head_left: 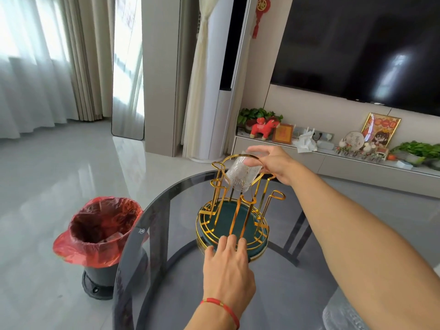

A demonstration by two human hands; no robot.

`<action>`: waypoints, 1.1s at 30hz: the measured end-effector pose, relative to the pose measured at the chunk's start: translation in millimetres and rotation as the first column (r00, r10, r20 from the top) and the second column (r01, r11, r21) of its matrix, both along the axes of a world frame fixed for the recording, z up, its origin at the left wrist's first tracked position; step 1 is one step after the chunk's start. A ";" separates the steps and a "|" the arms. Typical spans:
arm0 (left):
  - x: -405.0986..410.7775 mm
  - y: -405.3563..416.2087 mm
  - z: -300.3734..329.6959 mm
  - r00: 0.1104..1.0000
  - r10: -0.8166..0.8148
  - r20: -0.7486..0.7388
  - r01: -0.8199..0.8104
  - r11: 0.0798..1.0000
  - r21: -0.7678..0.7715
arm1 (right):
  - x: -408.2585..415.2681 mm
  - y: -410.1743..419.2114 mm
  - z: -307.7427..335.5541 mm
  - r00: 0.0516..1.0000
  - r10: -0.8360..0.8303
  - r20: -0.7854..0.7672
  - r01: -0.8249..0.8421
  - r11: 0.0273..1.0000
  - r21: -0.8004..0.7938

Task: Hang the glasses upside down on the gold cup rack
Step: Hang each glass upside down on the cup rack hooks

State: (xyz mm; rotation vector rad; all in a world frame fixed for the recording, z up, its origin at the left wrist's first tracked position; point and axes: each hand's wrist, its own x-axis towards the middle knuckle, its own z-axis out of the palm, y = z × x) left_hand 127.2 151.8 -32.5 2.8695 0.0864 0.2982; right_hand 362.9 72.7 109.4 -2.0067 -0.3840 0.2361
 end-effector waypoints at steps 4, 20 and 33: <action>-1.3 -2.5 -0.1 1.000 0.001 -0.009 -0.001 0.999 0.032 | 4.0 -0.3 -1.6 0.982 0.187 0.039 -0.178 0.970 -0.165; -6.7 -17.3 11.5 0.999 0.012 0.050 -0.016 0.997 0.070 | -37.5 -58.2 13.1 0.968 0.221 0.123 -0.180 0.943 -0.279; -30.7 -111.4 5.9 0.877 -0.481 0.021 0.369 0.645 -0.669 | -247.8 -202.7 -44.2 0.748 -0.406 0.525 0.414 0.904 0.109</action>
